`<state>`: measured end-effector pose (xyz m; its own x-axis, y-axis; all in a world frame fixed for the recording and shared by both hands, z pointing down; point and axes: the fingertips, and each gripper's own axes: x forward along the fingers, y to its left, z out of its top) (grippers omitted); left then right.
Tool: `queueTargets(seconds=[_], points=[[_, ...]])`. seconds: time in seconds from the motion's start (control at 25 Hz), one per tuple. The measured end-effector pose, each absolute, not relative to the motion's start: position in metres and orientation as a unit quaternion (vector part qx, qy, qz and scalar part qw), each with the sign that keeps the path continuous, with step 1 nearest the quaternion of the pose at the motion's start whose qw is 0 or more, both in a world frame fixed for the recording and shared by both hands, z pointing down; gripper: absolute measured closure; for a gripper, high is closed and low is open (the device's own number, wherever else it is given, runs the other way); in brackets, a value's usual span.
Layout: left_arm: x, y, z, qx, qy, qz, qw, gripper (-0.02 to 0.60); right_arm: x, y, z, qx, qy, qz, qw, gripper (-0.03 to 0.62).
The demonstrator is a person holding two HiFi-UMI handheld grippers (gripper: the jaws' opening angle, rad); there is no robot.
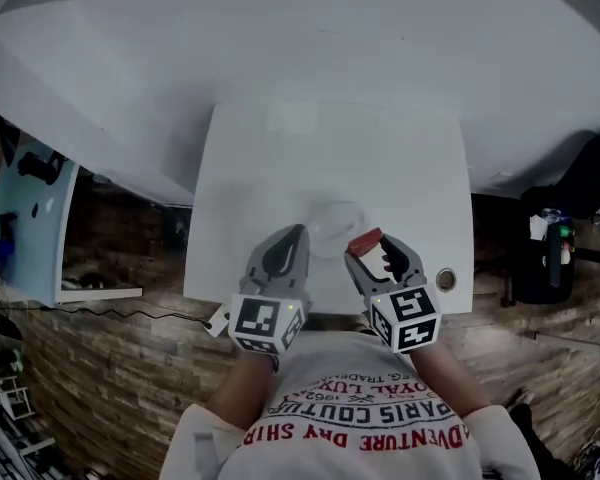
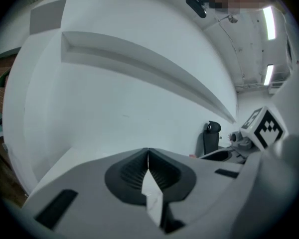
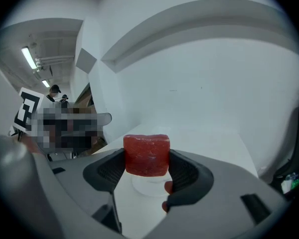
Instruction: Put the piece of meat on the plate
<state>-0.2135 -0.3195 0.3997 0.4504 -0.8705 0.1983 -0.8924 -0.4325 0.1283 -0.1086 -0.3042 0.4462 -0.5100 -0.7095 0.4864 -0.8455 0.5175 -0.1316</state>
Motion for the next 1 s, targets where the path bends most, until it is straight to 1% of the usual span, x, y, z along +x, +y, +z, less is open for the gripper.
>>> queueTargets(seconds=[0.2,0.48,0.8,1.0], points=[[-0.226,-0.343,0.424,0.858,-0.490,0.071,0.136,0.574,-0.124,-0.322,0.473,0.470,-0.826,0.221,0.219,0.316],[-0.237,-0.355,0.469,0.860,-0.465,0.107,0.182,0.574,-0.133,-0.340,0.531,0.467,-0.796,0.259,0.287,0.316],[-0.245,-0.367,0.511,0.854,-0.459,0.138,0.202,0.574,-0.136,-0.356,0.588,0.449,-0.769,0.267,0.369,0.316],[-0.251,-0.363,0.531,0.850,-0.459,0.154,0.209,0.574,-0.137,-0.362,0.610,0.441,-0.752,0.278,0.402,0.316]])
